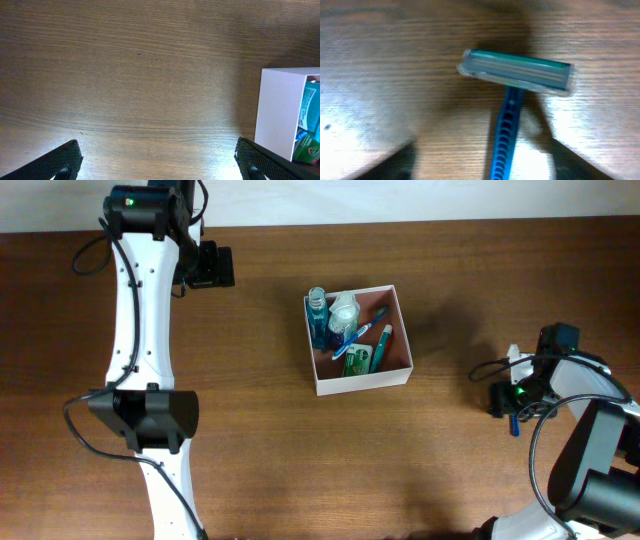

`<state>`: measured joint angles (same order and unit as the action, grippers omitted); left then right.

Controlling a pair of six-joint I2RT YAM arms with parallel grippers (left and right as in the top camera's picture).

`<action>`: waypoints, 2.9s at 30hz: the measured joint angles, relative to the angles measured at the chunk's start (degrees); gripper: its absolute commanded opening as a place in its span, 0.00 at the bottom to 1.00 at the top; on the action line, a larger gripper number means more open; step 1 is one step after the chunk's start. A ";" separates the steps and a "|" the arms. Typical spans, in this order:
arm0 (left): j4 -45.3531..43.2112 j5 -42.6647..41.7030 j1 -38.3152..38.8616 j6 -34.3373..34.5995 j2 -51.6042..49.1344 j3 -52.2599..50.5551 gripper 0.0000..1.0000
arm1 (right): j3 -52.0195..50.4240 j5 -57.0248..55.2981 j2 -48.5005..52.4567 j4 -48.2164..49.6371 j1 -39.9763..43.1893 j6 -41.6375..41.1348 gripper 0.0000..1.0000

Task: Pack container
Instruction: 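Close the right gripper on the razor handle and lift it, then carry the razor over the box and lower it in, then open the right gripper to release the razor into the box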

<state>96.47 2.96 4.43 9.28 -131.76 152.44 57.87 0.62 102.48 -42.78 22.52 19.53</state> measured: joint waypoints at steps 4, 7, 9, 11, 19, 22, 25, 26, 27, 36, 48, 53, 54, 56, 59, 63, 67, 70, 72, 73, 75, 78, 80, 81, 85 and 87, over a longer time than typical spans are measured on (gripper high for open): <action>0.00 0.00 0.00 0.00 0.00 0.00 0.99 | 0.04 -0.70 0.09 -0.15 0.00 -0.33 0.24; 0.00 0.00 0.00 0.00 0.00 0.00 0.99 | 0.09 -0.98 0.13 -0.22 0.00 -0.76 0.10; 0.00 0.00 0.00 0.00 0.00 0.00 0.99 | 0.11 -1.11 0.13 -0.22 0.00 -1.33 0.04; 0.00 0.00 0.00 0.00 0.00 0.00 0.99 | 0.24 -1.16 0.13 -0.33 0.00 -1.62 0.04; 0.00 0.00 0.00 0.00 0.00 0.00 0.99 | 3.39 -0.17 1.88 -3.43 0.00 -8.15 0.04; 0.00 0.00 0.00 0.00 0.00 0.00 0.99 | 7.28 1.55 2.60 -7.61 0.00 -11.82 0.04; 0.00 0.00 0.00 0.00 0.00 0.00 0.99 | 14.12 5.22 2.75 -13.92 0.00 -14.03 0.04; 0.02 0.00 0.00 0.00 0.00 0.00 0.99 | 16.61 6.88 2.75 -16.17 0.00 -14.67 0.04; 0.00 0.02 0.00 0.00 0.00 0.00 0.99 | 19.04 8.74 2.73 -17.86 0.00 -15.08 0.04; 0.00 0.00 0.00 0.00 0.00 0.00 0.99 | 36.68 37.13 2.78 -27.43 -3.82 -23.41 0.04; 0.00 0.00 0.00 0.00 0.00 0.00 0.99 | 37.22 29.97 2.80 -19.74 -26.03 -44.13 0.04; 0.00 0.00 0.00 0.00 0.00 0.00 0.99 | 37.20 21.14 2.80 -16.37 -31.54 -54.12 0.30; 0.00 0.00 0.00 0.00 0.00 0.00 0.99 | 37.16 19.89 2.80 -15.45 -32.39 -55.93 0.51; 0.00 0.00 0.00 0.00 0.00 0.00 0.99 | 37.13 18.10 2.80 -13.99 -33.73 -58.42 0.59; 0.00 0.00 0.00 0.00 0.00 0.00 0.99 | 37.11 16.46 2.80 -12.46 -35.34 -60.57 0.64; 0.00 0.00 0.00 0.00 0.00 0.00 1.00 | 37.09 15.02 2.80 -12.44 -36.68 -62.23 0.79; 0.00 0.00 0.00 0.00 0.00 0.00 0.99 | 37.05 14.23 2.80 -13.38 -36.48 -62.97 0.91; 0.00 0.00 0.00 0.00 0.00 0.00 0.99 | 37.05 13.97 2.80 -15.63 -35.50 -62.84 0.99; 0.00 0.00 0.00 0.00 0.00 0.00 0.99 | 37.00 13.81 2.67 -17.18 -34.32 -62.20 0.99; 0.00 0.00 0.00 0.00 0.00 0.00 0.99 | 36.94 13.75 2.45 -18.14 -33.53 -61.48 0.99; 0.02 0.00 0.00 0.00 0.00 0.00 0.99 | 36.89 12.76 1.03 -21.24 -31.23 -59.71 0.99; 0.00 0.00 0.00 0.00 0.00 0.00 0.99 | 36.79 9.84 -2.51 -26.51 -28.85 -57.29 0.99; -0.02 0.00 0.00 0.00 0.00 0.00 0.99 | 36.79 6.84 -6.10 -30.25 -27.91 -56.04 0.99; 0.00 0.00 0.00 0.00 0.00 0.00 0.99 | 36.79 5.57 -7.80 -32.06 -27.85 -55.49 0.99; 0.00 0.00 0.00 0.00 0.00 0.00 0.99 | 36.81 1.70 -15.65 -38.95 -28.13 -53.79 0.99; -0.02 0.00 0.00 0.00 0.00 0.00 0.99 | 36.81 0.66 -18.71 -41.92 -28.87 -53.35 0.99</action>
<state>96.44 2.96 4.43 9.28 -131.76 152.44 94.67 1.28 83.77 -84.71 -6.35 -33.82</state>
